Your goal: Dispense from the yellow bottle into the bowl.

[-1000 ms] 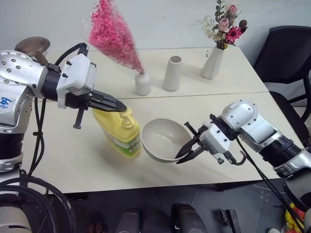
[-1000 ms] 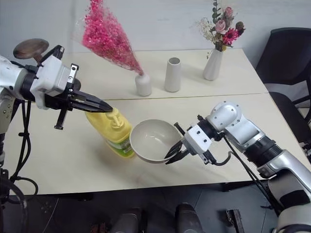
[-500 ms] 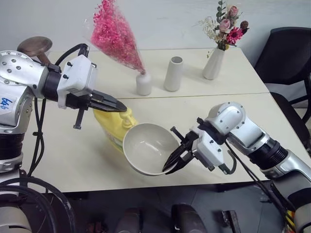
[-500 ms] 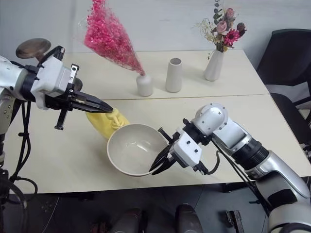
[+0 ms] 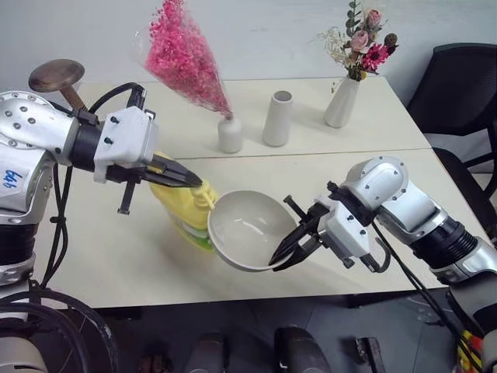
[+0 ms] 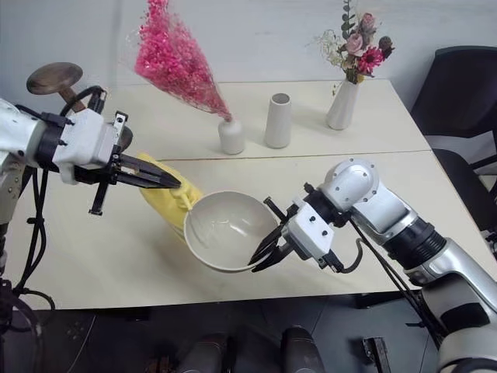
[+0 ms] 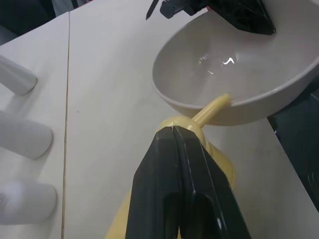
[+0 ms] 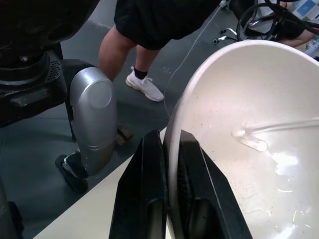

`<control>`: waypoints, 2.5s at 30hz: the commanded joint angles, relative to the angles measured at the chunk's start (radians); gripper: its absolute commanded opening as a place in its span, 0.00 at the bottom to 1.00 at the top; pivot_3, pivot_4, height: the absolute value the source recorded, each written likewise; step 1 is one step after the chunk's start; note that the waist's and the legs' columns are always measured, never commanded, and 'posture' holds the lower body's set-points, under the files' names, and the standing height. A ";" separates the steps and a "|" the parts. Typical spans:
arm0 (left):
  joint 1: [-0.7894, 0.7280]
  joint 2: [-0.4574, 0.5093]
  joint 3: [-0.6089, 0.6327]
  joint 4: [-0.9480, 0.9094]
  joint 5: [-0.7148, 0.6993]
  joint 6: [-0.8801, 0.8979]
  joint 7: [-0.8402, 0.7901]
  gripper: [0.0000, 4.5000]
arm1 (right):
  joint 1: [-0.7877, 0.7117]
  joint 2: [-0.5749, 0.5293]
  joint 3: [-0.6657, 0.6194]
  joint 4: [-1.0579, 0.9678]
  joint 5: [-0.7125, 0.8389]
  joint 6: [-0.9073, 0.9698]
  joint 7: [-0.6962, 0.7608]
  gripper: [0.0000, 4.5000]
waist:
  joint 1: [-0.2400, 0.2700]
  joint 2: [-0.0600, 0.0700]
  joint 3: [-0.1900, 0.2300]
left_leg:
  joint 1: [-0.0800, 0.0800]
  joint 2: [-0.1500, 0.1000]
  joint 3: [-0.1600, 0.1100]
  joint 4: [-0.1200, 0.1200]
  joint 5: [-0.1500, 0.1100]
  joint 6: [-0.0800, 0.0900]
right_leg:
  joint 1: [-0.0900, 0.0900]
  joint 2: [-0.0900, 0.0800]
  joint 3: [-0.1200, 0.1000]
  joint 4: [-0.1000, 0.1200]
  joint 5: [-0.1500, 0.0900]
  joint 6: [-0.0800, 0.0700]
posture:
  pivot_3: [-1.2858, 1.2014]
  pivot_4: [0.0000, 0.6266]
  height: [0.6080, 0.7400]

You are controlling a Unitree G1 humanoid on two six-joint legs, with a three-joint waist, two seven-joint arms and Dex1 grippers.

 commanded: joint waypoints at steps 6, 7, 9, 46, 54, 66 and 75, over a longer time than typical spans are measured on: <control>0.040 0.004 -0.094 0.023 0.091 0.044 -0.010 0.01 | -0.028 -0.048 0.032 -0.038 0.053 -0.048 0.052 0.00 | 0.005 0.000 0.000 | 0.000 0.000 0.000 0.000 0.000 0.000 | 0.000 0.000 0.000 0.000 0.000 0.000 | 0.52 0.24 1.00; 0.045 0.006 -0.093 0.021 0.091 0.038 -0.011 0.01 | -0.029 -0.048 0.033 -0.037 0.054 -0.048 0.052 0.00 | 0.005 0.000 0.000 | 0.000 0.000 0.000 0.000 0.000 0.000 | 0.000 0.000 0.000 0.000 0.000 0.000 | 0.52 0.24 1.00; 0.024 -0.017 -0.062 0.015 0.042 0.101 0.027 0.01 | -0.031 -0.045 0.030 -0.031 0.048 -0.045 0.052 0.00 | 0.005 0.000 0.000 | 0.000 0.000 0.000 0.000 0.000 0.000 | 0.000 0.000 0.000 0.000 0.000 0.000 | 0.52 0.24 1.00; 0.550 0.228 0.904 -0.365 -0.500 0.790 0.222 0.99 | 0.144 0.114 -0.302 0.511 -0.465 -0.020 -0.137 0.00 | -0.023 -0.003 0.011 | -0.006 0.000 -0.003 -0.004 0.000 -0.003 | -0.007 0.002 0.003 -0.001 0.000 -0.001 | 0.52 0.24 1.00; 0.606 0.195 0.874 -0.381 -0.486 0.718 0.276 1.00 | 0.115 0.151 -0.335 0.673 -0.534 -0.047 -0.201 0.20 | -0.020 -0.003 0.011 | -0.006 0.000 -0.003 -0.003 0.000 -0.003 | -0.007 0.001 0.003 -0.001 -0.001 -0.001 | 0.52 0.24 1.00; 0.715 0.165 0.934 -0.359 -0.490 0.683 0.274 1.00 | 0.095 -0.071 -0.557 0.483 -0.303 0.446 -0.004 0.79 | -0.016 0.003 0.015 | -0.007 0.000 -0.003 -0.003 0.000 -0.003 | -0.006 0.001 0.003 -0.002 0.000 -0.001 | 0.52 0.24 1.00; 0.753 0.164 0.937 -0.277 -0.441 0.604 0.240 1.00 | 0.093 -0.201 -0.571 0.405 -0.200 0.660 0.040 0.79 | -0.023 0.004 0.016 | -0.005 0.001 0.000 -0.005 -0.001 -0.003 | -0.006 0.001 0.005 -0.002 -0.001 -0.001 | 0.52 0.24 1.00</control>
